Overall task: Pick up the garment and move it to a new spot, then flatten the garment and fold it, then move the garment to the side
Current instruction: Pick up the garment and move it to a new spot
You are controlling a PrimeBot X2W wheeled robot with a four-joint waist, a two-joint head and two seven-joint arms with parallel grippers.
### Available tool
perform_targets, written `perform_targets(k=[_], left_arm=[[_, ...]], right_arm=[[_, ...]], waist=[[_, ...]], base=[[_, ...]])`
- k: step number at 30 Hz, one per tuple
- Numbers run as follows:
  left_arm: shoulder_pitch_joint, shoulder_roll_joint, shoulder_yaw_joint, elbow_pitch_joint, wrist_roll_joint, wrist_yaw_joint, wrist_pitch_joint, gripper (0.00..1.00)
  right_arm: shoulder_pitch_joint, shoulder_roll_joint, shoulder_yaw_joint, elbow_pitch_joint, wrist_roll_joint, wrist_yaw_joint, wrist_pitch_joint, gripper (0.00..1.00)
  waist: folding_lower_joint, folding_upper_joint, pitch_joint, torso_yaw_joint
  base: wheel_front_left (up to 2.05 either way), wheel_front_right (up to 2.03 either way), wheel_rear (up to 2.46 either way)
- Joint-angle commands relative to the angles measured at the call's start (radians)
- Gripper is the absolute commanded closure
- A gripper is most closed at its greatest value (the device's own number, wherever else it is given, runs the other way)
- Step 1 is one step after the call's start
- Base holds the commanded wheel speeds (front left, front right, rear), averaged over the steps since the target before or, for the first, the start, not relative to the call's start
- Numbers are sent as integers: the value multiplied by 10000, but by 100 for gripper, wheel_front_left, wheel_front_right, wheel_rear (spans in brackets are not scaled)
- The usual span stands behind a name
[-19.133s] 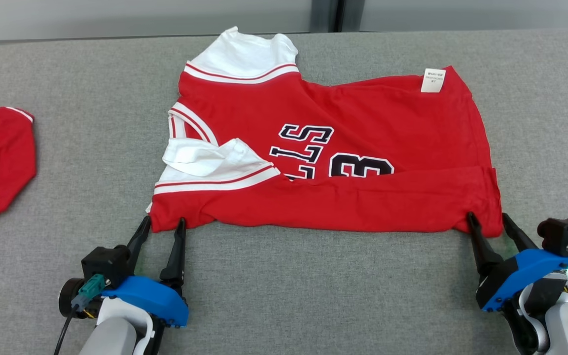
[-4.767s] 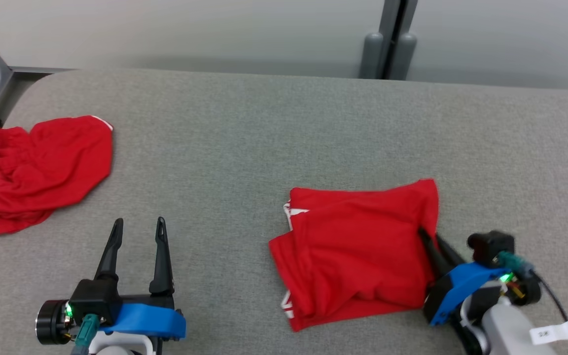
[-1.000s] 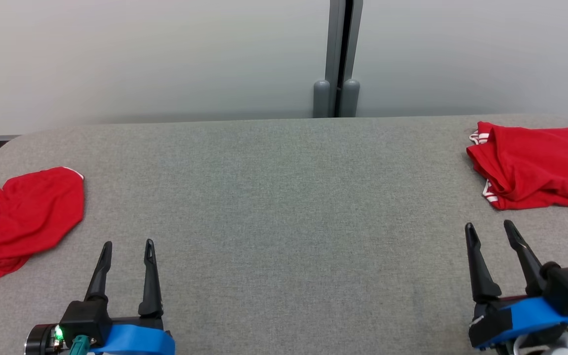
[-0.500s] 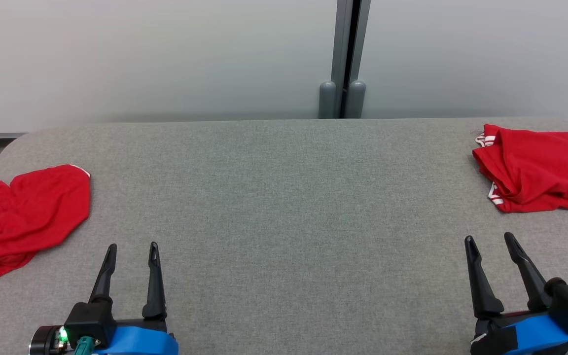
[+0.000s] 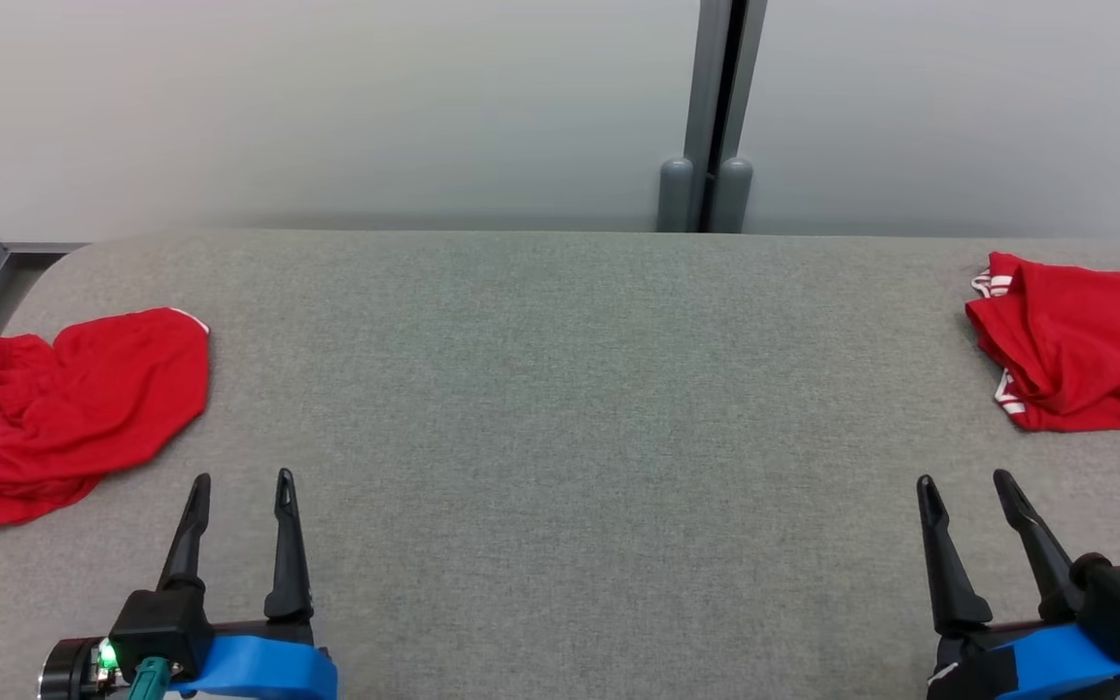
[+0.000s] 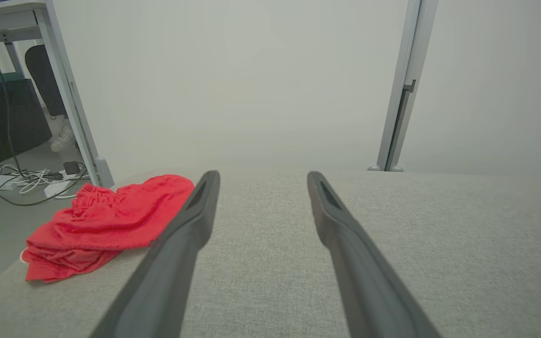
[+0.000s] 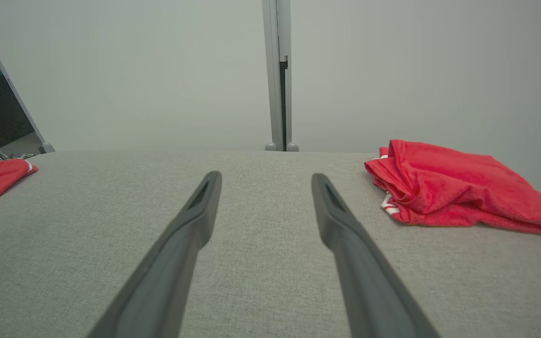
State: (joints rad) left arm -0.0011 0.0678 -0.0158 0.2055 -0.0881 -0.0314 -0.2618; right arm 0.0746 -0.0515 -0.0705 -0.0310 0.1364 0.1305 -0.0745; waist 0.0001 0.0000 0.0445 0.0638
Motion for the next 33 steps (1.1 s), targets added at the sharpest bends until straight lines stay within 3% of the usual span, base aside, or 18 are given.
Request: perform_targets(k=[1,22,33], left_arm=[[-131,68,6,-19,-15,51,-45,0],[-139,303,550,-394,-248,397,-45,0],[-123,471,716,-514,-377,477,-45,0]], right_arm=[[-45,16,8,25,18,6,-36,0],[-758,13,309,392,-313,6,50,0],[-890,8,424,537,-485,6,173,0]], waist=[[-1,0,35,78],[-1,0,581,2941],[-1,0,713,3663]], base=[[0,0,0],[0,0,0],[0,0,0]])
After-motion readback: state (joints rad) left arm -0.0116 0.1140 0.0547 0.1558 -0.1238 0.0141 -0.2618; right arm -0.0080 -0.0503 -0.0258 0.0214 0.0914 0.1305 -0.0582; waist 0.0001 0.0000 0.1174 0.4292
